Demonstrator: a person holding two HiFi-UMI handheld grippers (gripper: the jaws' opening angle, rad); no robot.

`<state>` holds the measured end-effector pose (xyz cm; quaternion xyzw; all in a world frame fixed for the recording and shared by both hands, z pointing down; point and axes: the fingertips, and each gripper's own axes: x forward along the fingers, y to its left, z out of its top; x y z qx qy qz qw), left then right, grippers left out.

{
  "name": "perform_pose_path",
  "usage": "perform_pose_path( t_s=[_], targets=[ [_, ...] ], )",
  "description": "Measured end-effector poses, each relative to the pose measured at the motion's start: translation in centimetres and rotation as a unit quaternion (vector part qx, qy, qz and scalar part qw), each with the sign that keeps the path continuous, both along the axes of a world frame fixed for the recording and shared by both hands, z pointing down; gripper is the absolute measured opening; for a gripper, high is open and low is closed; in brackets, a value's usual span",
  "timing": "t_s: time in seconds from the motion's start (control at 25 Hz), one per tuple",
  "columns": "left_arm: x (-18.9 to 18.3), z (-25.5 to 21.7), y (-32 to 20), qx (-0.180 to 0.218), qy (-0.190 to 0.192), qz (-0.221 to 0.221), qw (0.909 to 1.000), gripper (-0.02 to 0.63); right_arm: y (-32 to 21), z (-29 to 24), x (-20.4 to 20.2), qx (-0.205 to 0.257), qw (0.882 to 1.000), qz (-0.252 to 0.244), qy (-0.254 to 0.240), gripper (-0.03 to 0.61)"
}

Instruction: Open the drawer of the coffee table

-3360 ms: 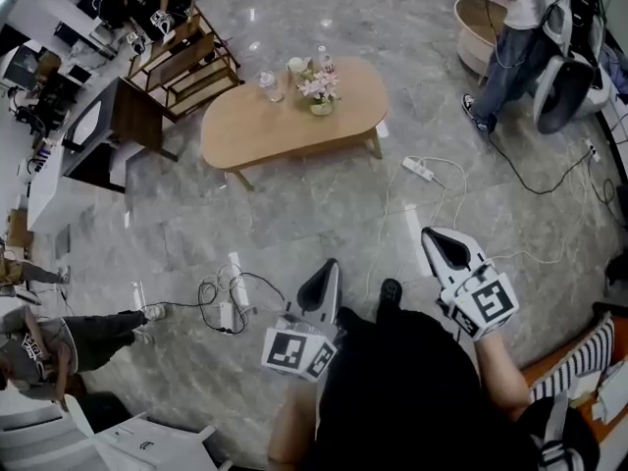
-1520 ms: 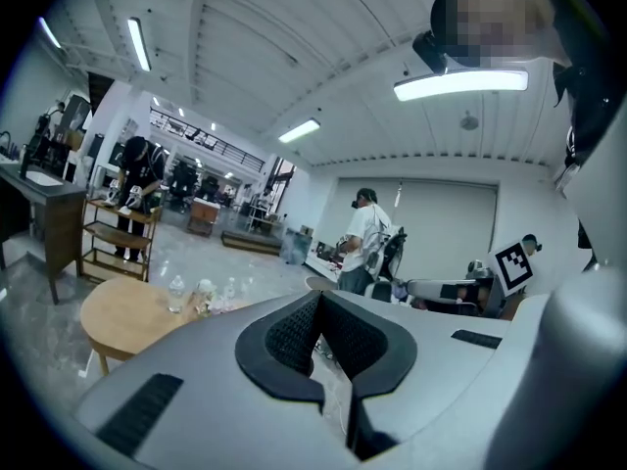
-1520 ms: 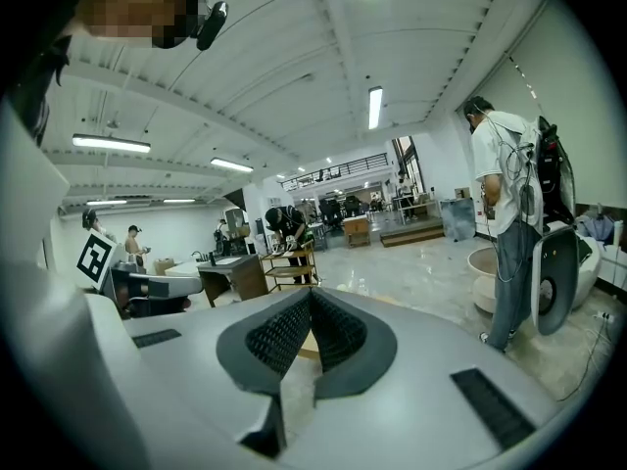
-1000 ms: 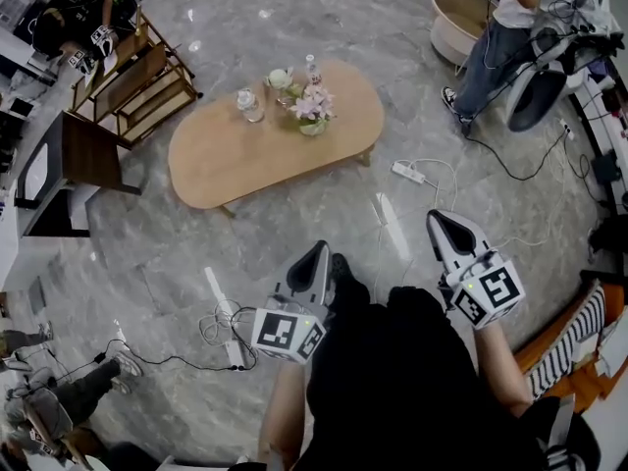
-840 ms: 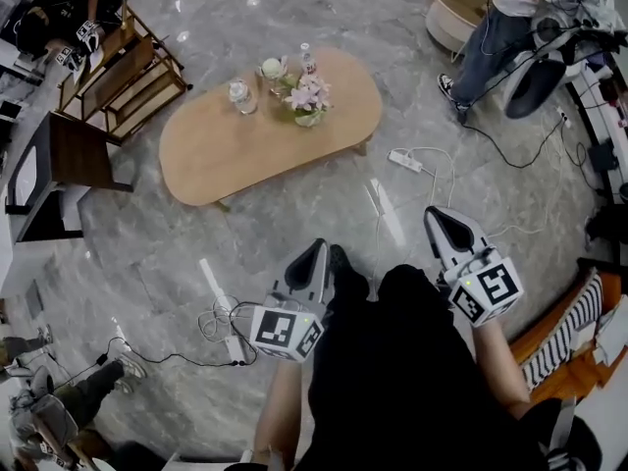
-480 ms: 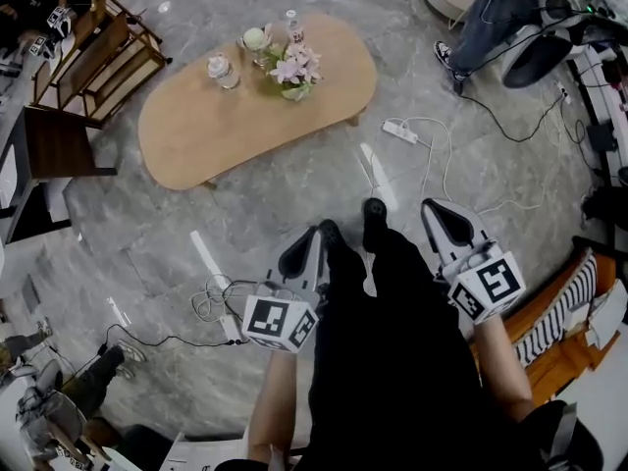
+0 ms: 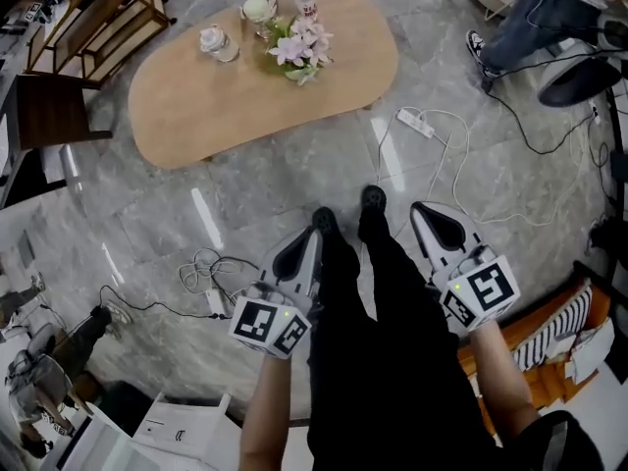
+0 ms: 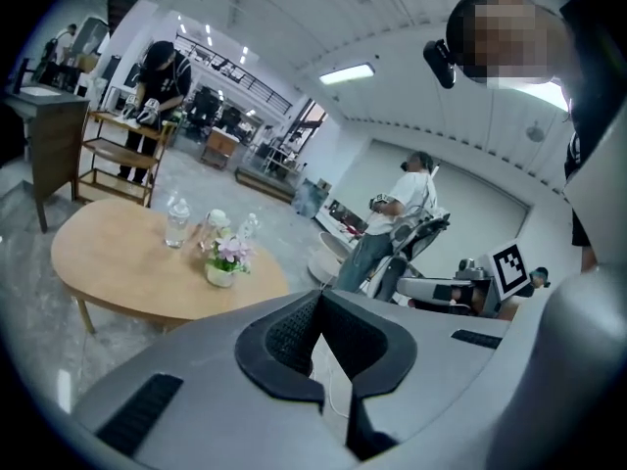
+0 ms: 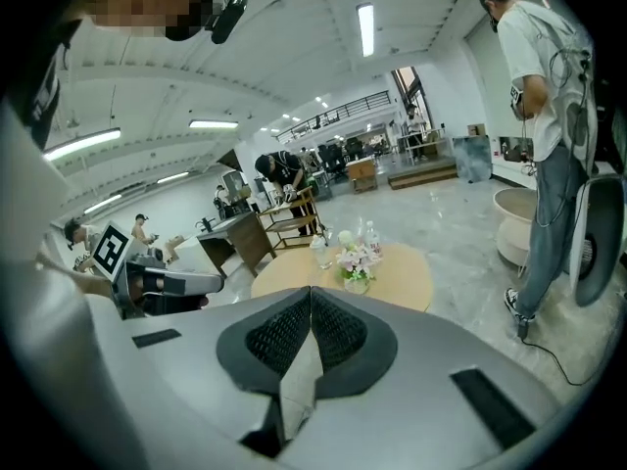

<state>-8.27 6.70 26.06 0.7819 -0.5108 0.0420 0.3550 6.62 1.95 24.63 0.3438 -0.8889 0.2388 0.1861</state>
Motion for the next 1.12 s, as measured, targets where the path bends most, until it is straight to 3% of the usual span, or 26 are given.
perform_pose_path(
  t_s=[0.16,0.44,0.56,0.76,0.96,1.12],
  targets=[
    [0.5,4.9,-2.7,-0.008,-0.001,-0.027,0.9996,0.012,-3.3,5.4,1.5,-0.007,1.0,-0.029,0.007,0.012],
    [-1.6,13.5,-6.6,-0.002,-0.022,-0.088,0.9958,0.012,-7.9,14.7,2.6,-0.001,0.998,-0.062,0.028,0.012],
    [-2.2,18.0,-6.9,-0.012,-0.025,-0.087,0.9958,0.012,-8.5,18.8,1.8,0.006,0.997,-0.076,0.033,0.013],
    [-3.7,27.8,-6.7,-0.034,-0.061,-0.069,0.9952,0.012,-10.4,26.6,0.4,0.017,0.995,-0.08,0.063,0.013],
    [-7.2,37.3,-6.4,-0.082,-0.077,-0.095,0.9891,0.012,-13.0,34.2,-0.1,0.035,0.989,-0.091,0.111,0.014],
    [-9.7,42.9,-7.6,-0.097,-0.079,-0.103,0.9867,0.012,-15.5,39.6,0.9,0.039,0.984,-0.082,0.152,0.014]
  ],
)
